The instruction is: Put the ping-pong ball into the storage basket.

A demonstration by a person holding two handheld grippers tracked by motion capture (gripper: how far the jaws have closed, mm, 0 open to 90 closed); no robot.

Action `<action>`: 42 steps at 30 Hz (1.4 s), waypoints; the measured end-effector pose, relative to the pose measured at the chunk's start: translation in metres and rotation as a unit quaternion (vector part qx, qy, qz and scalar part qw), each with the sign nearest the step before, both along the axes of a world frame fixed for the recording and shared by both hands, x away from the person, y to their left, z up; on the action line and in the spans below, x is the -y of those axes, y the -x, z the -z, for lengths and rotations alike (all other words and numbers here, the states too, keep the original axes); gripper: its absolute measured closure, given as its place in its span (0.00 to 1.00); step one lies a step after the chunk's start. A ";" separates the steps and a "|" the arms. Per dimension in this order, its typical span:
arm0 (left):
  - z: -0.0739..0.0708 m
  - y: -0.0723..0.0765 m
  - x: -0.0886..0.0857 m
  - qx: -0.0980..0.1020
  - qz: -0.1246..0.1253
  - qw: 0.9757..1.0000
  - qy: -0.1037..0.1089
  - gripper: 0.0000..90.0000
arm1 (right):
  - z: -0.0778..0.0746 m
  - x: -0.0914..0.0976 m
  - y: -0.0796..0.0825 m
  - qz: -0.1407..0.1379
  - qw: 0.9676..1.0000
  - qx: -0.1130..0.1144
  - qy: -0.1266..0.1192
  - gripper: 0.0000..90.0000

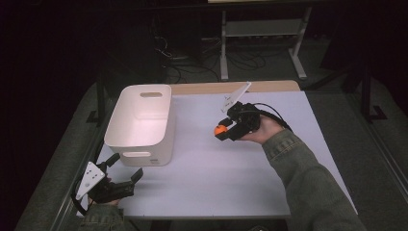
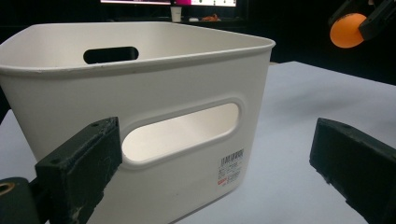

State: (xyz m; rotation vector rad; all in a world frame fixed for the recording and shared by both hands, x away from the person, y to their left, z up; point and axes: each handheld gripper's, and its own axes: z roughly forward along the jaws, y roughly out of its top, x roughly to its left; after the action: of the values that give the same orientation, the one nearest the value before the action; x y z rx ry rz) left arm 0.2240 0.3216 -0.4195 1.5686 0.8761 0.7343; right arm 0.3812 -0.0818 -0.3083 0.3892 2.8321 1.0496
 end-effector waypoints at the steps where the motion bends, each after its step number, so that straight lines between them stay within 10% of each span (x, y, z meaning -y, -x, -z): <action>1: 0.000 0.000 0.000 0.000 0.000 1.000 0.000 0.02 | -0.001 -0.001 0.000 0.000 1.000 -0.001 0.000 0.55; 42: 0.000 0.000 0.000 0.002 0.005 1.000 0.001 0.02 | -0.036 -0.057 -0.014 -0.064 0.998 -0.003 0.009 0.55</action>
State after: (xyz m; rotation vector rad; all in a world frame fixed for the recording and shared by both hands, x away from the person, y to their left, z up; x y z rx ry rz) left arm 0.2238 0.3218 -0.4191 1.5675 0.8660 0.7286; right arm 0.3948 -0.0245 -0.2722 0.2122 2.9026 1.0447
